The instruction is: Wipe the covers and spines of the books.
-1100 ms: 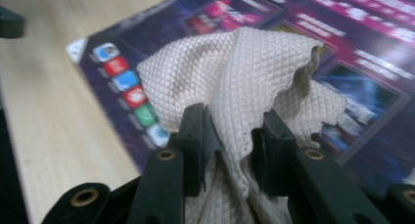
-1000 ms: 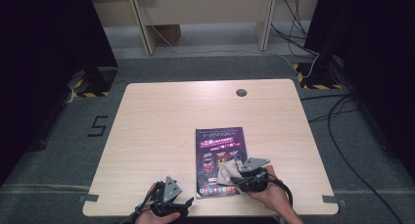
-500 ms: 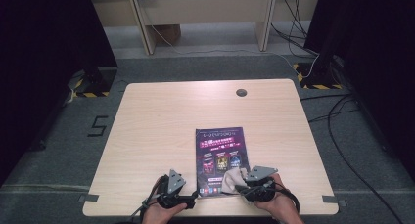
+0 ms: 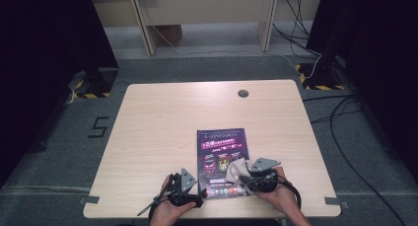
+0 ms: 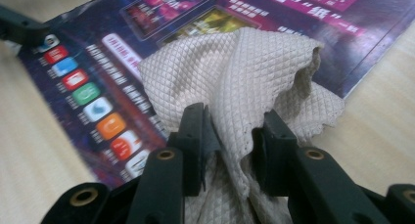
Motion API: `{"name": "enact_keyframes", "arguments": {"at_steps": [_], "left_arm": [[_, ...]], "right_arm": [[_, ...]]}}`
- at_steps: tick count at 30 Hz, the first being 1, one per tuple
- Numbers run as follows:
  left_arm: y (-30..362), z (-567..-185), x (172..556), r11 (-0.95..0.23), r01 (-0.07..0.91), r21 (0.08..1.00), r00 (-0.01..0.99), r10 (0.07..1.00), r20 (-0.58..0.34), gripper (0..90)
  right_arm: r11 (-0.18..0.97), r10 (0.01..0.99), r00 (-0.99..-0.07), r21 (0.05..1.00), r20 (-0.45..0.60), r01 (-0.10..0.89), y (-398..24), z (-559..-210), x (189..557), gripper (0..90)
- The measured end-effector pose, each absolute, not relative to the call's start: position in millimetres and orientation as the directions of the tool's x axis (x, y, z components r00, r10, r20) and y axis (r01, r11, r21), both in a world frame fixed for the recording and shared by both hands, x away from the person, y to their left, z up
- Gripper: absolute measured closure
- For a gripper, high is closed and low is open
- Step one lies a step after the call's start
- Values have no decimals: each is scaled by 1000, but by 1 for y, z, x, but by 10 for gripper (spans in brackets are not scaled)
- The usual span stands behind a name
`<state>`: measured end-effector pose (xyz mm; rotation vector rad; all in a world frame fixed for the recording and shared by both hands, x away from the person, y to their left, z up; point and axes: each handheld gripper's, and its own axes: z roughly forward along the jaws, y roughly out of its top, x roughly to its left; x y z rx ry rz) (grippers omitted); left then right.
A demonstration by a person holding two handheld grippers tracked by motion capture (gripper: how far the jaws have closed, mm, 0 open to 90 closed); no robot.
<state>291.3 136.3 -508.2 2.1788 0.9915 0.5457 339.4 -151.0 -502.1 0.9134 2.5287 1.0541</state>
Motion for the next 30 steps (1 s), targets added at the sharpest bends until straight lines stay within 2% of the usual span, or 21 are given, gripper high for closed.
{"name": "enact_keyframes", "arguments": {"at_steps": [15,30], "left_arm": [[137,-509,294,-480,501,720,625,776,82,145],[138,-509,293,-478,501,722,624,777,82,145]], "right_arm": [[486,716,-698,721,-5,493,-142,-504,400,681],[443,767,-641,736,-16,512,-134,-506,438,678]]}}
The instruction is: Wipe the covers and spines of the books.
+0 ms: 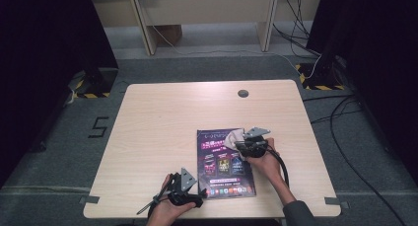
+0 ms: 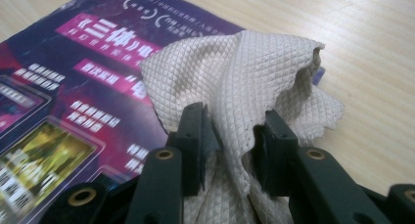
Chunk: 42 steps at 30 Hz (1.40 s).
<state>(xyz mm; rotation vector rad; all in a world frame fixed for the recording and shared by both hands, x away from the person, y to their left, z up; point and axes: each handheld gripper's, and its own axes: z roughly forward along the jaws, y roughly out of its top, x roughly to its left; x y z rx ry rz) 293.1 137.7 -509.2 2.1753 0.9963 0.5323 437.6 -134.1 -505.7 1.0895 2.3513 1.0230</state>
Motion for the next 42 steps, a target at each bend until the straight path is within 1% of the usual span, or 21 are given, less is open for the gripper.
{"name": "enact_keyframes", "arguments": {"at_steps": [5,8,10,20,31,34,35,42], "left_arm": [[138,-509,293,-478,501,722,623,778,83,145],[138,-509,293,-478,497,725,623,778,86,146],[138,-510,293,-476,497,726,621,779,85,146],[138,-510,292,-475,497,726,621,779,85,150],[138,-510,292,-472,500,726,620,780,81,149],[138,-510,292,-474,500,725,621,780,81,149],[138,-510,292,-473,500,725,621,780,81,149],[138,-509,292,-477,500,723,621,779,84,149]], "right_arm": [[428,782,-623,744,-21,512,-132,-507,447,674],[440,781,-623,743,-39,505,-130,-507,452,671],[422,790,-612,746,-25,515,-129,-507,456,671],[404,806,-591,755,-27,516,-131,-508,472,670],[365,840,-543,759,-19,539,-129,-509,473,684],[372,833,-553,759,-19,534,-127,-509,471,689],[362,830,-558,760,2,540,-124,-509,469,688],[414,779,-627,746,6,522,-104,-508,460,688]]}}
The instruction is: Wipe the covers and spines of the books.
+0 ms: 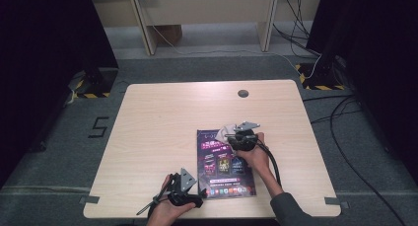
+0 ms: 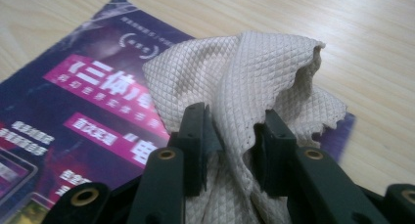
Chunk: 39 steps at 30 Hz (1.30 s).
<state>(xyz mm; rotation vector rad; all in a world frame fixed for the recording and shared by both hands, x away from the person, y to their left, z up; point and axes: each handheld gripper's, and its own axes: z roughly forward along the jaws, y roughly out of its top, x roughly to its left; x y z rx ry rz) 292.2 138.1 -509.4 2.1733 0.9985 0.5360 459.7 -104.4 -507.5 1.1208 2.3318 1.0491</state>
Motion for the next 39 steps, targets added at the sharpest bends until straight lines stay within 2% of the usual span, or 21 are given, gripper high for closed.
{"name": "enact_keyframes", "arguments": {"at_steps": [20,28,39], "left_arm": [[138,-510,292,-476,496,726,621,779,87,149],[137,-509,292,-482,492,725,623,777,94,151],[138,-510,291,-479,494,726,621,778,91,151]], "right_arm": [[459,723,-690,731,23,505,-41,-507,465,683],[477,700,-714,736,11,480,-27,-507,466,683],[518,637,-771,739,3,431,-17,-508,448,686]]}}
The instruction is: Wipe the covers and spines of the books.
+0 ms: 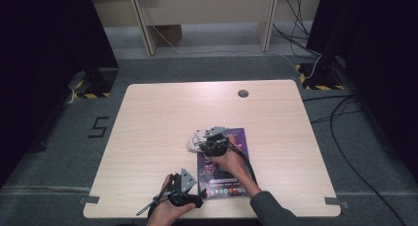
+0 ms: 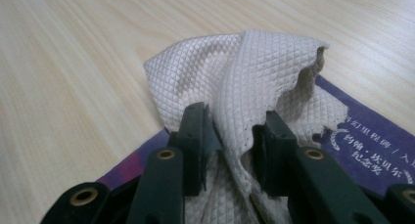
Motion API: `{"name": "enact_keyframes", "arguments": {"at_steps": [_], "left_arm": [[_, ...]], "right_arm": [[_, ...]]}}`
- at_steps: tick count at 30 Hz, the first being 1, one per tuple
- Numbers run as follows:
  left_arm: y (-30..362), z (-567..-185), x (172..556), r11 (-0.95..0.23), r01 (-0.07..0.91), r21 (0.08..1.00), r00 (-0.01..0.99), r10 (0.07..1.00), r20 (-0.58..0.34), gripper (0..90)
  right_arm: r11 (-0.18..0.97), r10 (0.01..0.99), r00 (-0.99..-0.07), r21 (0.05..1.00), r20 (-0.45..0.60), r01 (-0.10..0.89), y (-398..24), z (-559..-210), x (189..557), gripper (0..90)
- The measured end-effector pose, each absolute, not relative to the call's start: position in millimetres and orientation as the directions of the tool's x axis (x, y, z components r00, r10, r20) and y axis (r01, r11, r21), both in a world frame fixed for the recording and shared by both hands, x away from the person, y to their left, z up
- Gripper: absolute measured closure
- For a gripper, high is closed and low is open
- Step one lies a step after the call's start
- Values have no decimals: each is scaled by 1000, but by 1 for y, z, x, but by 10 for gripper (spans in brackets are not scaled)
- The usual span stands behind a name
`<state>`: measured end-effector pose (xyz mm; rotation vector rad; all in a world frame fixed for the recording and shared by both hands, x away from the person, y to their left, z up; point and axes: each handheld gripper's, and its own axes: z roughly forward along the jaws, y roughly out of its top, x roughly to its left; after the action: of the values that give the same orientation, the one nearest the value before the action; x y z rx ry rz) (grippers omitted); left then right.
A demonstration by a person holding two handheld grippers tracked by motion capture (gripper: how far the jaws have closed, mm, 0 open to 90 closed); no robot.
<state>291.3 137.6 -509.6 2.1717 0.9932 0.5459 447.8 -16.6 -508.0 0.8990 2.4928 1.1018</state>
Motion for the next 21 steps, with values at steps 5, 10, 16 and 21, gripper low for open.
{"name": "enact_keyframes", "arguments": {"at_steps": [5,10,16,21], "left_arm": [[137,-510,291,-480,494,725,621,778,93,151],[137,-508,290,-501,482,718,627,770,117,148],[149,-502,289,-452,507,734,596,799,81,158],[157,-498,286,-417,523,744,572,818,56,158]], "right_arm": [[525,620,-784,739,6,421,-18,-508,442,685],[534,603,-798,741,4,407,-20,-508,433,685],[541,574,-819,747,5,385,-26,-510,420,685],[555,558,-830,744,0,373,-30,-509,409,685]]}}
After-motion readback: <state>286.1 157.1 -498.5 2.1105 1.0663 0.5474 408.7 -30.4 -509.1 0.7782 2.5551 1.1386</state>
